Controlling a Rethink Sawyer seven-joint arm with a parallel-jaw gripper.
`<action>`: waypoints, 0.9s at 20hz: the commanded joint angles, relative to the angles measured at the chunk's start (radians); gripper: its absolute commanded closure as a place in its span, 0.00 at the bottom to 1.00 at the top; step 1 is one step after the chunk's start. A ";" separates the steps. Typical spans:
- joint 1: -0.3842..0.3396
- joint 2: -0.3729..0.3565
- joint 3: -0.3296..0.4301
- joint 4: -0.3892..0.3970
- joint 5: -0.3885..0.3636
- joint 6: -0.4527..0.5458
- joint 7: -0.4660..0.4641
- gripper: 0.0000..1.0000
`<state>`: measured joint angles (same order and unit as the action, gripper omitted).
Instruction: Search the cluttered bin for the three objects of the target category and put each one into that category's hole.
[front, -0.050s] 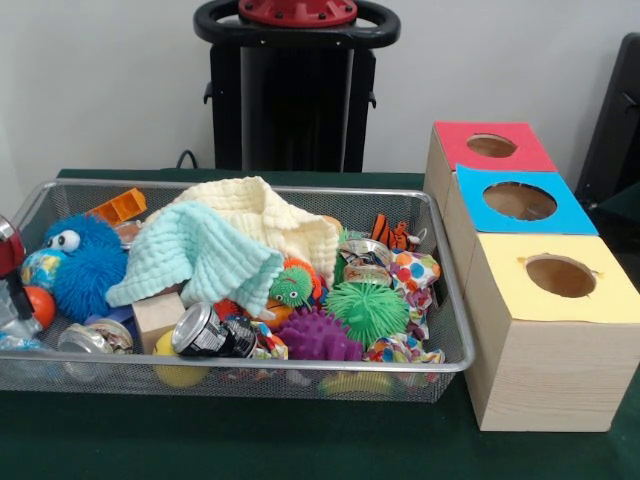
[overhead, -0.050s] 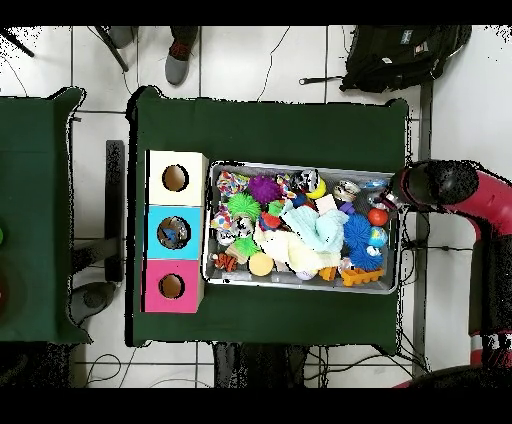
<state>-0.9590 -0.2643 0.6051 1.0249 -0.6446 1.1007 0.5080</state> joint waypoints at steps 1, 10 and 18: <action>-0.073 0.003 -0.066 0.110 -0.051 -0.048 -0.140 0.00; -0.096 -0.010 -0.074 0.169 -0.064 -0.093 -0.096 0.00; -0.104 -0.001 -0.071 0.162 -0.046 -0.083 -0.110 0.00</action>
<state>-1.0141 -0.2834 0.6048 1.1254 -0.6241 1.0510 0.5080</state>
